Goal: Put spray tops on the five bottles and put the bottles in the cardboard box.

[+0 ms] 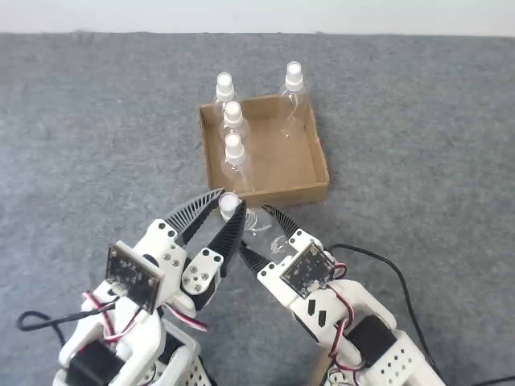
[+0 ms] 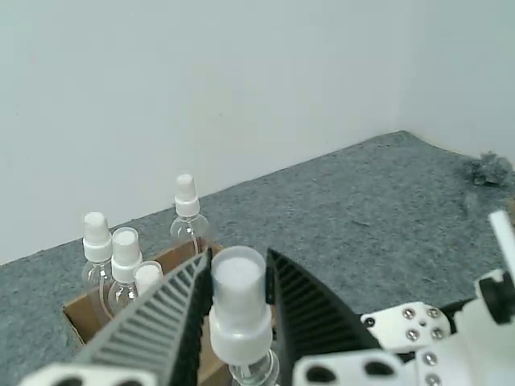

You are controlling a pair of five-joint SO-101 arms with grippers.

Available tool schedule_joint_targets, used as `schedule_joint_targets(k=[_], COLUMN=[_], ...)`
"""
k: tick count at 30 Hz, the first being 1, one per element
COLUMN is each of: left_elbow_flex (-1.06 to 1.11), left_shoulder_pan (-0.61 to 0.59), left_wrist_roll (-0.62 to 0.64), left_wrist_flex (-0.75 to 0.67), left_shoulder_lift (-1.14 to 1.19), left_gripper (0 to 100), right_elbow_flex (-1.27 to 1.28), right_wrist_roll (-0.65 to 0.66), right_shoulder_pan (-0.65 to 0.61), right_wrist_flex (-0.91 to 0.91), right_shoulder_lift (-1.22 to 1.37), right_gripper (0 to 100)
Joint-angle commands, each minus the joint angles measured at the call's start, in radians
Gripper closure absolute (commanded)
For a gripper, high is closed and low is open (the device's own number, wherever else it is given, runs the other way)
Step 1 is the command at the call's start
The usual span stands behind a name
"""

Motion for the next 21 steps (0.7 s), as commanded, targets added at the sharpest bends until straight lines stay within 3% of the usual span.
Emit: schedule_joint_targets(k=[1,9,21], left_elbow_flex=[0.012,0.117,0.127], left_shoulder_pan=[-0.005,-0.005,-0.005], left_wrist_roll=[0.006,0.046,0.057], left_wrist_flex=[-0.038,-0.143,-0.141], left_shoulder_lift=[-0.003,-0.002,0.003], left_gripper=[99,99,98], right_elbow_flex=[0.011,0.011,0.011], right_wrist_roll=[0.002,0.002,0.000], right_shoulder_pan=[0.018,0.013,0.016], right_wrist_flex=[-0.038,-0.038,-0.038], right_shoulder_lift=[-0.004,-0.004,-0.004], right_gripper=[96.1,96.1,96.1])
